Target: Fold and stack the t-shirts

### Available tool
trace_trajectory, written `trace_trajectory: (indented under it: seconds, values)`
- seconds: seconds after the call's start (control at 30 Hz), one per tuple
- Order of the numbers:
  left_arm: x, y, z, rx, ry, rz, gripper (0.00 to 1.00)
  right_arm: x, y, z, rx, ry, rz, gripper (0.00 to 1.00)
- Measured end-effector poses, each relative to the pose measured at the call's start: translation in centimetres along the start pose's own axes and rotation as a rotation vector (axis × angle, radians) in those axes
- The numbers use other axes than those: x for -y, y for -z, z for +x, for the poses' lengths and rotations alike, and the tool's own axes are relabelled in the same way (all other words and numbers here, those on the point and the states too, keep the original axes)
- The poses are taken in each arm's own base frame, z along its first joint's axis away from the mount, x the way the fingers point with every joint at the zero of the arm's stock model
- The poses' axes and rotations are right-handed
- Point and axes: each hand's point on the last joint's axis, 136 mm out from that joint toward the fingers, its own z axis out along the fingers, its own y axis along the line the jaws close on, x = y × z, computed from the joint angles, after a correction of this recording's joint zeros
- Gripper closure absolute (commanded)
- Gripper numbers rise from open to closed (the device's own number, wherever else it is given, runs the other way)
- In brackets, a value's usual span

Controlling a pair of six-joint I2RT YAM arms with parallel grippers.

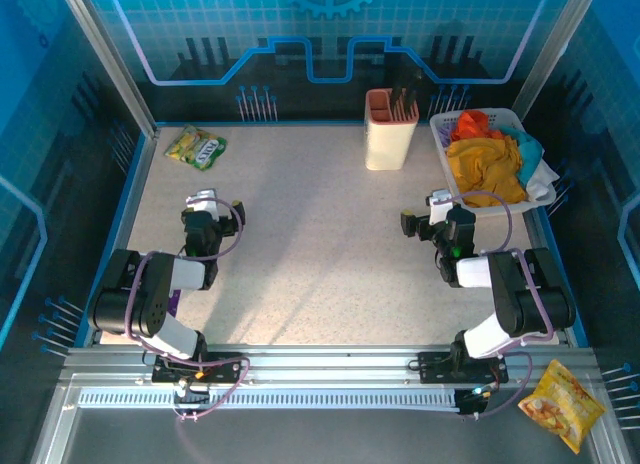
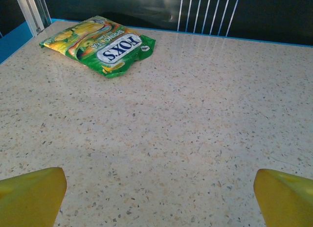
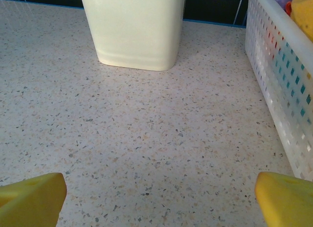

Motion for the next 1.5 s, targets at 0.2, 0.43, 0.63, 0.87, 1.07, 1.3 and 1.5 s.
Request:
trace_trajectory:
  seconds: [0.2, 0.43, 0.63, 0.87, 1.07, 1.3, 1.5]
  values:
    - [-0.2, 0.0, 0.0, 0.001, 0.000, -0.009, 0.01, 0.0, 0.0, 0.0, 0.000, 0.000, 0.000, 0.00]
    - [-0.2, 0.0, 0.0, 0.001, -0.001, -0.009, 0.01, 0.1, 0.0, 0.0, 0.000, 0.000, 0.004, 0.00]
    - [-0.1, 0.0, 0.0, 0.001, -0.002, -0.008, 0.01, 0.1, 0.0, 0.0, -0.001, 0.000, 0.008, 0.00]
    - [0.1, 0.0, 0.1, -0.006, -0.008, -0.004, 0.01, 0.4, 0.0, 0.1, -0.015, 0.001, 0.025, 0.00]
    - [1.1, 0.0, -1.3, -0.072, -0.044, 0.003, 0.01, 1.8, 0.5, -3.1, -0.054, -0.038, 0.104, 0.00]
    - [2.9, 0.4, -7.9, -0.103, 0.053, 0.035, 0.01, 4.9, 0.8, -10.1, -0.160, -0.227, 0.224, 0.00]
    - [4.3, 1.9, -7.4, -0.310, 0.118, 0.078, 0.01, 9.4, 2.2, -12.9, -0.242, -0.450, 0.311, 0.00]
